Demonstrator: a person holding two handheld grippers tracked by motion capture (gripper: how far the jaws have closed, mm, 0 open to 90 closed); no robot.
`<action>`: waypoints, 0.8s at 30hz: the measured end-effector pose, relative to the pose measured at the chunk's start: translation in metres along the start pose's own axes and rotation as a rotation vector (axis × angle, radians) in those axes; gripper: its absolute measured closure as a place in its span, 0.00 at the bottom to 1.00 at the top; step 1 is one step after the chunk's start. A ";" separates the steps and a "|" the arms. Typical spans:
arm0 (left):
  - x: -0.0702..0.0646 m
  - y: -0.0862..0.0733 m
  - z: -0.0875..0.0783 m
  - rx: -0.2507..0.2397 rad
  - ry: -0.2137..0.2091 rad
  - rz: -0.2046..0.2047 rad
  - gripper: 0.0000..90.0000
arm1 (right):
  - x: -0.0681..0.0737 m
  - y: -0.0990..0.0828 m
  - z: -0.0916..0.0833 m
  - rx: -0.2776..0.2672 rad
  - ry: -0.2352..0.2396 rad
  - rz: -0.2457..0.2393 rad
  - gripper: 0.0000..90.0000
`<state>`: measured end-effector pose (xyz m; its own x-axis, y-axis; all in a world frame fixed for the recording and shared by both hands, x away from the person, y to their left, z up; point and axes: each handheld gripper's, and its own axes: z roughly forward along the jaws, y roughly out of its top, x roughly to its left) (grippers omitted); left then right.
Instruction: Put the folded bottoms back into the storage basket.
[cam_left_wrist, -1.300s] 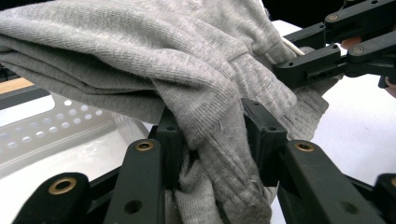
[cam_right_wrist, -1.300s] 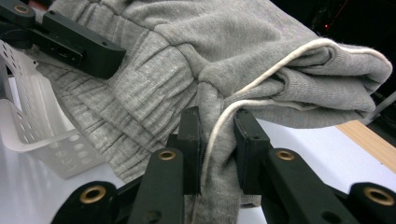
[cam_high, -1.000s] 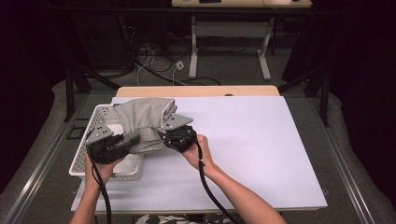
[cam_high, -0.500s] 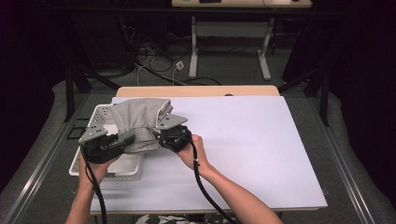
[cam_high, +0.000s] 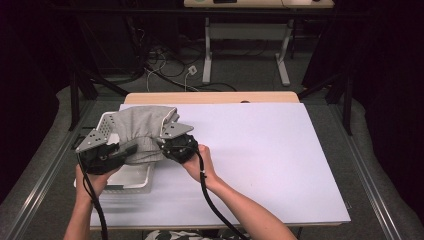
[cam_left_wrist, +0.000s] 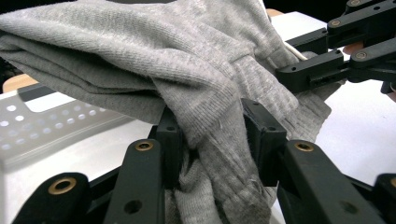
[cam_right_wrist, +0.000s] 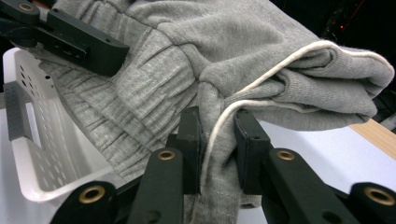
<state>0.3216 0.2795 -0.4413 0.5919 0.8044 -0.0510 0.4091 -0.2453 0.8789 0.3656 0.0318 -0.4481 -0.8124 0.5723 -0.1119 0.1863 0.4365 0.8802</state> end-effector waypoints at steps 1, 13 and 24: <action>0.001 0.000 -0.001 0.002 0.001 0.002 0.70 | 0.001 0.000 0.001 -0.001 0.002 0.000 0.83; 0.009 -0.002 -0.010 0.025 0.026 0.020 0.70 | 0.010 0.003 0.013 -0.009 0.019 0.021 0.82; 0.013 -0.003 -0.015 0.058 0.048 0.042 0.70 | 0.016 0.002 0.023 -0.009 0.033 0.037 0.82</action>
<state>0.3177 0.2985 -0.4375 0.5762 0.8173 0.0091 0.4249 -0.3090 0.8509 0.3654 0.0581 -0.4590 -0.8231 0.5643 -0.0639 0.2118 0.4095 0.8874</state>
